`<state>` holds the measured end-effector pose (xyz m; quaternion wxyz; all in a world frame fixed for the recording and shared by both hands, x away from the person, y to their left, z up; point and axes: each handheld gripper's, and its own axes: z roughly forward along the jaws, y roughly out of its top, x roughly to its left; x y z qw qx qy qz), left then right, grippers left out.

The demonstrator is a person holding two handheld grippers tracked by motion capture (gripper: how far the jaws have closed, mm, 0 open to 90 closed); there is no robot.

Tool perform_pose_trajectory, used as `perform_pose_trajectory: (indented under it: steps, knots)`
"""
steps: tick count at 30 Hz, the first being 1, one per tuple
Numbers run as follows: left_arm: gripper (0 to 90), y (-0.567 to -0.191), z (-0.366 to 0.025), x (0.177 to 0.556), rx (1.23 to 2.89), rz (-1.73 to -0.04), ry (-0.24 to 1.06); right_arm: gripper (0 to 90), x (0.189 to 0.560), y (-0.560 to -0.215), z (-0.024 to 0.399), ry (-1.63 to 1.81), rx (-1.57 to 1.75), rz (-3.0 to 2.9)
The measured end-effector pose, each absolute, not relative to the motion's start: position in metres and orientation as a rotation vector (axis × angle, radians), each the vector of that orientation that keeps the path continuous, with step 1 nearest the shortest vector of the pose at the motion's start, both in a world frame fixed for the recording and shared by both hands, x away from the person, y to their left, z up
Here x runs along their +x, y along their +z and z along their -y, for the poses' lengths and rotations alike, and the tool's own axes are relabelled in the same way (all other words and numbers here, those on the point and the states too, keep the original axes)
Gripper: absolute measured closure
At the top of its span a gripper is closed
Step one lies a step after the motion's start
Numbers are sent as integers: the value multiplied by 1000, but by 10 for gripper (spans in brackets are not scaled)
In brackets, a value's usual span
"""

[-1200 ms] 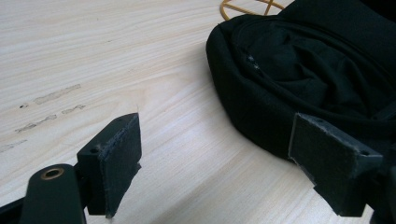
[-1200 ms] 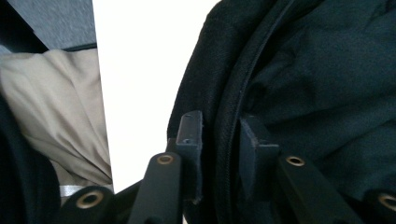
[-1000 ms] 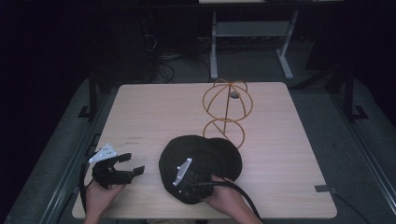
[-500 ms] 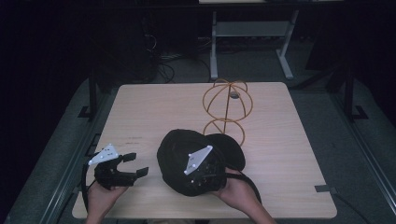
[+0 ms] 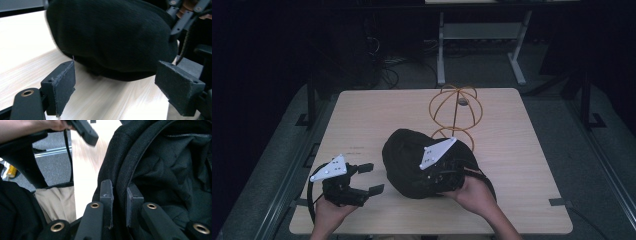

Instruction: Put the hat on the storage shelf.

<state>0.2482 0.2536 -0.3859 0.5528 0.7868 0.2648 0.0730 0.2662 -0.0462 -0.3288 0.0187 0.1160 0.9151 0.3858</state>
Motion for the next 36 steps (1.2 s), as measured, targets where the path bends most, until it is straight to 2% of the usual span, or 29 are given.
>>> perform_pose_trajectory:
  steps: [13,17,18,20,21,22,26,28,29,30,31,33,36]
  knots:
    - [145,-379,-237,259,1831,-534,187,786,266,-307,38,1268,328,-2830]
    - [157,-377,-233,263,1847,-510,235,786,268,-308,36,1257,298,-2835]
    - [250,-378,-232,265,1846,-493,234,786,269,-308,34,1248,299,-2841]
    - [280,-379,-232,266,1851,-486,241,786,269,-308,32,1248,300,-2847]
    - [327,-379,-231,266,1860,-473,248,786,270,-309,31,1252,291,-2848]
    - [413,-379,-231,267,1868,-462,253,787,272,-310,28,1241,282,-2857]
    - [583,-380,-232,269,1863,-449,243,787,274,-309,23,1269,268,-2866]
    - [650,-379,-233,271,1855,-441,232,788,274,-308,21,1278,260,-2864]
    - [650,-378,-233,271,1851,-433,233,788,274,-308,21,1278,260,-2864]
    - [728,-376,-234,270,1848,-418,244,789,274,-308,20,1285,262,-2860]
    - [768,-376,-234,270,1848,-418,244,789,274,-307,21,1290,264,-2858]
    - [811,-374,-235,270,1843,-409,248,789,273,-307,21,1292,271,-2857]
    - [827,-368,-235,269,1840,-411,259,787,274,-305,25,1332,295,-2847]
